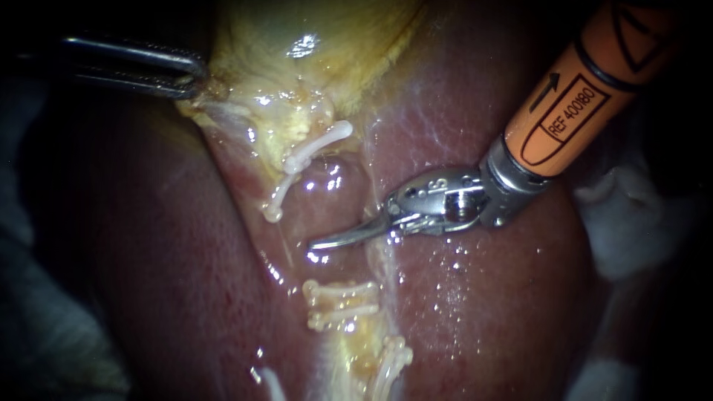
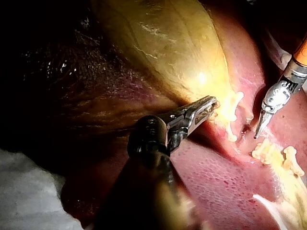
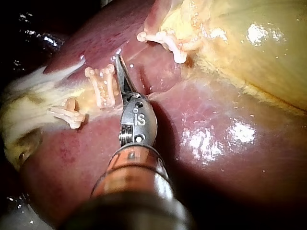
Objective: Go back from the cut right tube
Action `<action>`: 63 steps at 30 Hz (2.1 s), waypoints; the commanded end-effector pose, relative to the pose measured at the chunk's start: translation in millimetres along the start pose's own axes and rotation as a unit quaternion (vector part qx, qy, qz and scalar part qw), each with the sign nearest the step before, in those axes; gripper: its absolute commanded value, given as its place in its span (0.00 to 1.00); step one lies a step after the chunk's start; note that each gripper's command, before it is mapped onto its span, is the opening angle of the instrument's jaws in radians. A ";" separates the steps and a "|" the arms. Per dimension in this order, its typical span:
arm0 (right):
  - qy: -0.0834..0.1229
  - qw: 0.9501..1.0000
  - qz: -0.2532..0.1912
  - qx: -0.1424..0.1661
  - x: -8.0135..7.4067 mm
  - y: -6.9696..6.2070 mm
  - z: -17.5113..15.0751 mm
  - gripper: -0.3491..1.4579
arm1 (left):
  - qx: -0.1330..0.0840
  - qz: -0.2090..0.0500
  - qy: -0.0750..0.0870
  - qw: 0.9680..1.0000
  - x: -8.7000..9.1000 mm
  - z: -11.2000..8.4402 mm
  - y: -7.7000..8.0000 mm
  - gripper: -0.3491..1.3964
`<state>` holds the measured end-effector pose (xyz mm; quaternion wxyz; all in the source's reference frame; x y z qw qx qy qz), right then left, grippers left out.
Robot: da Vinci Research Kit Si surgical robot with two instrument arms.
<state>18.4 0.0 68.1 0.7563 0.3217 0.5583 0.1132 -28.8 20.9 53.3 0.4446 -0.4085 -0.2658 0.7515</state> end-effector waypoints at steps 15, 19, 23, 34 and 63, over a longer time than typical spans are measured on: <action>0.002 1.000 0.000 -0.016 -0.1 -1.4 -1.0 0.92 | -0.001 0.001 0.000 1.000 0.1 0.0 -1.0 0.00; -0.011 0.995 -0.001 -0.096 0.5 -3.3 -3.6 0.95 | -0.001 0.001 -0.001 1.000 0.1 0.0 -1.3 0.00; -0.058 0.987 -0.005 -0.149 2.7 -4.7 -6.2 0.99 | -0.001 0.001 -0.001 1.000 0.2 0.0 -1.4 0.00; -0.150 0.966 -0.033 -0.207 7.5 -9.1 -12.4 0.94 | -0.001 0.002 0.000 1.000 -0.1 0.1 -1.7 0.00; -0.186 0.968 -0.046 -0.165 5.8 -7.3 -11.7 0.99 | -0.011 0.005 -0.008 1.000 -2.2 4.3 -3.7 0.00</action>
